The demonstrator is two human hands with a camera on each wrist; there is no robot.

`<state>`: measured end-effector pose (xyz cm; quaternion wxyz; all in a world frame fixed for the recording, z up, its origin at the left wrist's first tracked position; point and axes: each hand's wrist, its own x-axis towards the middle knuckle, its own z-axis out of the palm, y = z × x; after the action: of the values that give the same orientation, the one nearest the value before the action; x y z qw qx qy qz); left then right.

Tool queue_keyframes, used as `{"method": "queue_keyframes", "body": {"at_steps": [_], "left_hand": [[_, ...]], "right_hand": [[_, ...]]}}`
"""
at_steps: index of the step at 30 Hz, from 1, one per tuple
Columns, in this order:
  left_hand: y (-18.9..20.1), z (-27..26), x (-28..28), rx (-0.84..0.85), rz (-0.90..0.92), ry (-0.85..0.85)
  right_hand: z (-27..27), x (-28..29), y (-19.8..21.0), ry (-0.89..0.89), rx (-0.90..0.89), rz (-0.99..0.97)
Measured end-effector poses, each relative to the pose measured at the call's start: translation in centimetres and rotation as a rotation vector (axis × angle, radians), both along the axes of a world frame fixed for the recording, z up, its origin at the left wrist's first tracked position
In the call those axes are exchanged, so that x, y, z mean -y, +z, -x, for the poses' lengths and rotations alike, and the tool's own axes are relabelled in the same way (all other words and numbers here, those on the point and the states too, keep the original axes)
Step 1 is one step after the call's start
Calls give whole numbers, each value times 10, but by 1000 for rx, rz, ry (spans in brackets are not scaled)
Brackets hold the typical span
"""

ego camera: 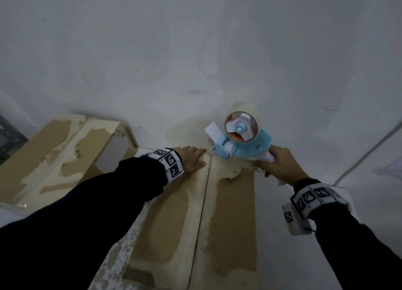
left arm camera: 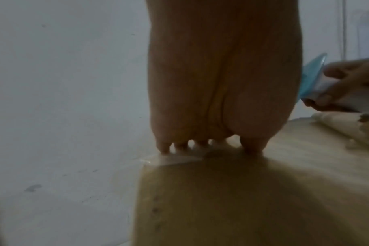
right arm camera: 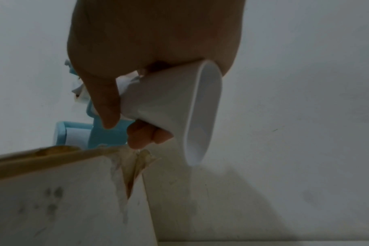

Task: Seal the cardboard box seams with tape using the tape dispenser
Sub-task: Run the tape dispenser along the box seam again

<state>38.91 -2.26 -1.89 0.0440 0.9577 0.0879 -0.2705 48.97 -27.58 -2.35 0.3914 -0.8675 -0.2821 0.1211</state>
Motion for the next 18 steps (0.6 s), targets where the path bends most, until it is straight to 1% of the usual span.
{"method": "queue_keyframes", "body": {"at_steps": [1, 3, 5, 7, 9, 13, 16, 18], "left_hand": [[-3, 1, 1, 12, -19, 10], [0, 0, 5, 18, 10, 38], [3, -8, 4, -48, 72, 76], [2, -15, 3, -95, 74, 114], [-3, -13, 3, -51, 24, 106], [-17, -2, 3, 126, -42, 43], [-21, -5, 4, 137, -86, 107], [-23, -7, 3, 114, -70, 133]], "right_hand": [[-1, 0, 0, 1, -21, 11], [-2, -1, 1, 9, -51, 28], [-3, -1, 2, 31, -59, 35], [-4, 0, 2, 46, -43, 52], [-4, 0, 1, 54, -2, 69], [-6, -1, -2, 46, 71, 65], [-13, -1, -1, 37, 139, 117], [-16, -1, 1, 51, 169, 169]]}}
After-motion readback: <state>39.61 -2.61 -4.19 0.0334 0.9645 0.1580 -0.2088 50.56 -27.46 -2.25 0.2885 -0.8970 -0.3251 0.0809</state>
